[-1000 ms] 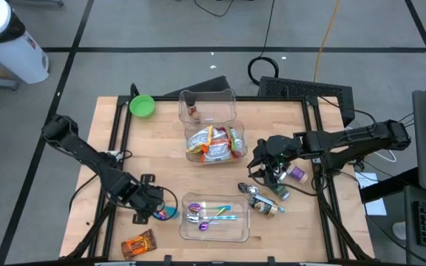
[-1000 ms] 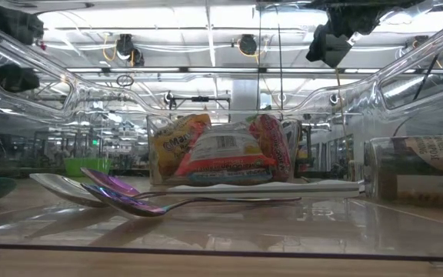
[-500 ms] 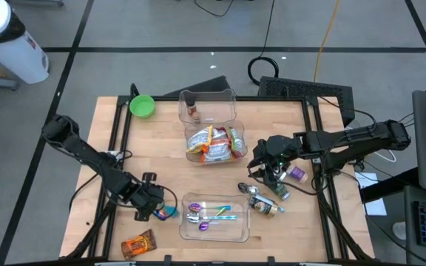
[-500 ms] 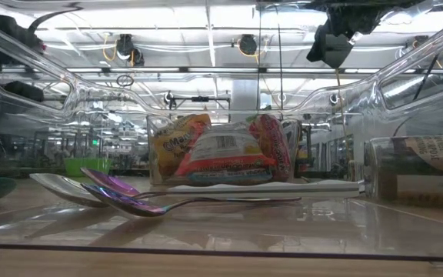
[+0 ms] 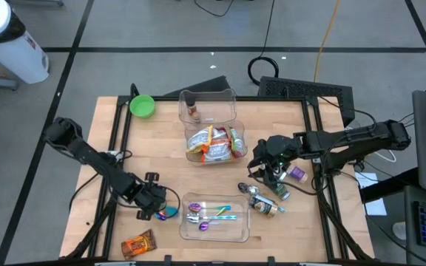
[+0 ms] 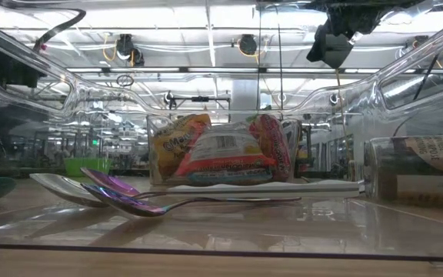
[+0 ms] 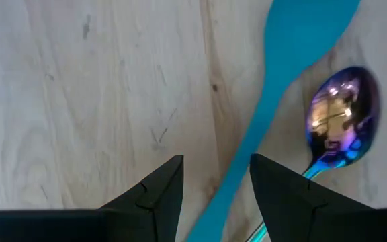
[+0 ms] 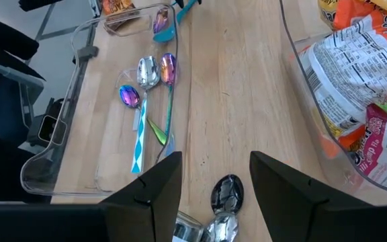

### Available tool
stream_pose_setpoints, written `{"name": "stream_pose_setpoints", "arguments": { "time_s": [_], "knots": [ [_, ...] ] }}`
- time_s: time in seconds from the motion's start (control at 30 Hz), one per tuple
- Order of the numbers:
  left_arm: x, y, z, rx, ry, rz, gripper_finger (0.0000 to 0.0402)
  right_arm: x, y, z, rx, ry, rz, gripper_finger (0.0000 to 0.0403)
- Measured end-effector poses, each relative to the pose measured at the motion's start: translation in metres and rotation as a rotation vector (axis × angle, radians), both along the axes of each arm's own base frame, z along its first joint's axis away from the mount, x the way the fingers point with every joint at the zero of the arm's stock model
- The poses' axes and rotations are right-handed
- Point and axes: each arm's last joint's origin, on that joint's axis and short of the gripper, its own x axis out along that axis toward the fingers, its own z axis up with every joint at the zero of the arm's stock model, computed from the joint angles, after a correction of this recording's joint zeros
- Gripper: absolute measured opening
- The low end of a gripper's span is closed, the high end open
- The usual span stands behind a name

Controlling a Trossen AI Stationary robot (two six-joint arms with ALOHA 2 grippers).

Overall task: Pick & Place Food Item
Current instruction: Put the light blue spoon into the bottom transparent bin

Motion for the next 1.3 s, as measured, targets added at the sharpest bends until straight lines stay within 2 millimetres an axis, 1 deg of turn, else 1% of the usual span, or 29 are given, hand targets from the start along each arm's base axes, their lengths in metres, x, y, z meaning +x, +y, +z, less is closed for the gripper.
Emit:
{"name": "stream_pose_setpoints", "arguments": {
  "time_s": [0.13, 0.3, 0.67, 0.87, 0.97, 1.2, 1.3],
  "knots": [
    [0.004, -0.004, -0.007, -0.031, 0.024, -0.036, 0.0177, 0.000, 0.000, 0.000, 0.008, 0.002, -0.007, 0.0166],
    [0.005, -0.006, -0.011, -0.032, 0.039, -0.021, 0.0177, 0.000, 0.000, 0.000, 0.008, 0.002, -0.007, 0.0166],
    [0.010, 0.002, -0.012, -0.061, 0.066, 0.091, 0.0177, 0.000, 0.000, 0.000, 0.005, 0.001, -0.004, 0.0166],
    [0.010, 0.004, -0.012, -0.066, 0.074, 0.099, 0.0174, 0.000, 0.000, 0.000, 0.005, 0.001, -0.004, 0.0166],
    [0.010, 0.004, -0.012, -0.064, 0.076, 0.099, 0.0151, 0.000, 0.000, 0.000, 0.005, 0.001, -0.004, 0.0166],
    [0.010, 0.004, -0.013, -0.072, 0.085, 0.108, 0.0055, 0.000, 0.000, 0.000, 0.005, 0.001, -0.004, 0.0166],
    [0.011, 0.007, -0.013, -0.084, 0.097, 0.164, 0.0019, 0.000, 0.000, 0.000, 0.002, 0.000, -0.002, 0.0166]
  ]
}}
